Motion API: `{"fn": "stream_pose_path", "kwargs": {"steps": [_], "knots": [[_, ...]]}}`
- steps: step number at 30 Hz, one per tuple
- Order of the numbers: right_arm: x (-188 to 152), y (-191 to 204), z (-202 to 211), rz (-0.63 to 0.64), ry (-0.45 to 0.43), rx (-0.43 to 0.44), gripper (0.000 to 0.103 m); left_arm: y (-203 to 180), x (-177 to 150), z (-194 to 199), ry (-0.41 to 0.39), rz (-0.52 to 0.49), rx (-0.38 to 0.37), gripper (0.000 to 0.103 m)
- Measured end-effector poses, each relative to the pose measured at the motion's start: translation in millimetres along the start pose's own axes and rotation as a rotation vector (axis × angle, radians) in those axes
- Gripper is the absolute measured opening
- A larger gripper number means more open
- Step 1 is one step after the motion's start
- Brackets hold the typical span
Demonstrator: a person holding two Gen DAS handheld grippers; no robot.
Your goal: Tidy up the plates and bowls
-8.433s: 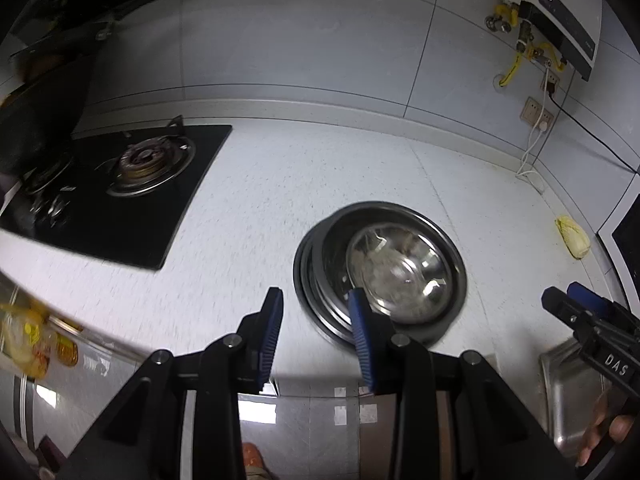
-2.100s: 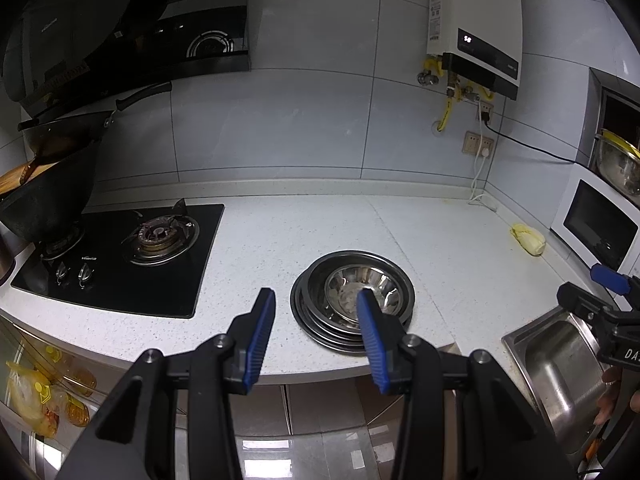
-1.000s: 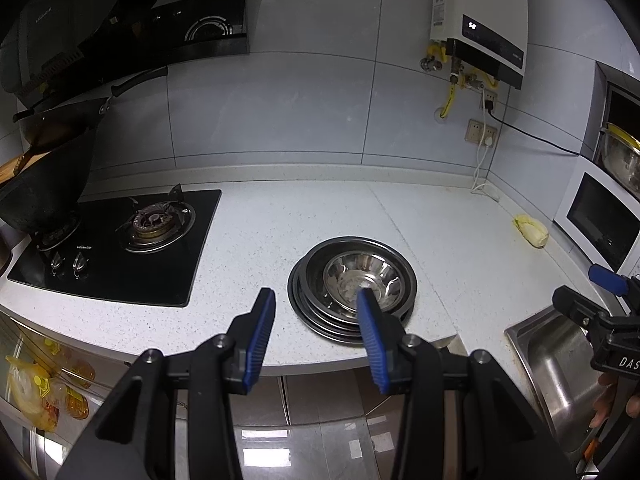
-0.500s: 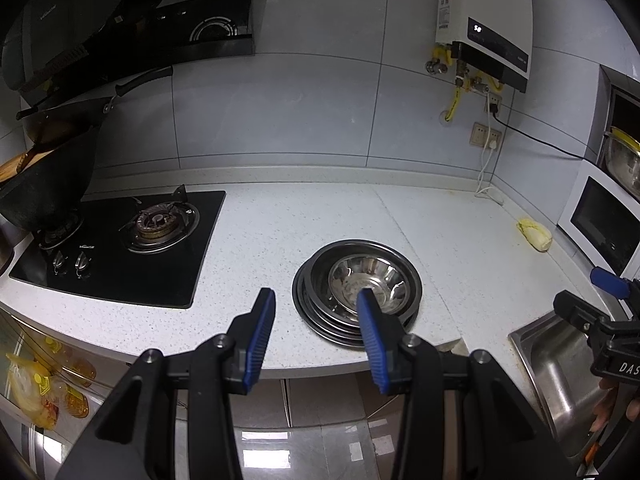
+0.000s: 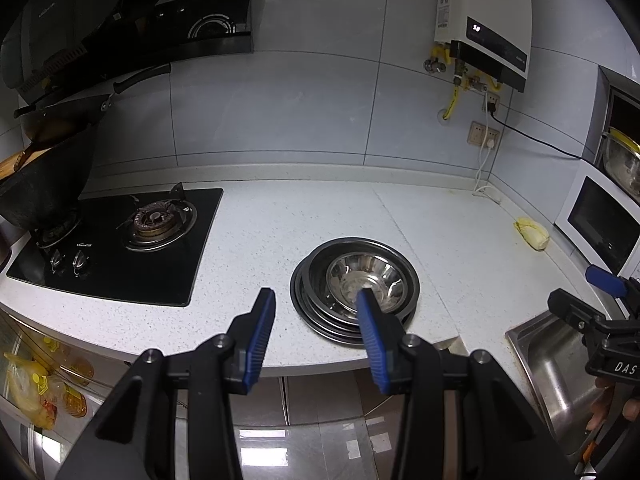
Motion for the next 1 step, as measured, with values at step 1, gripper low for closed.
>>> {"fn": "stream_pose_path", "kwargs": {"steps": [1], "knots": [[0.1,0.4,0.0,0.000,0.000,0.000,0.101,0.1,0.1,0.1,-0.001,-0.001,0.001,0.041]]}}
Point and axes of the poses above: each gripper's, at about its wrist camera, not at the fingertips, and z roughly against the way its jaws point, y to its left, x to its top, the point moved 8 cm from there along -z, roughly the way its jaws point, and after that the axes turned 8 degrees about -y, right-handed, at the moved point
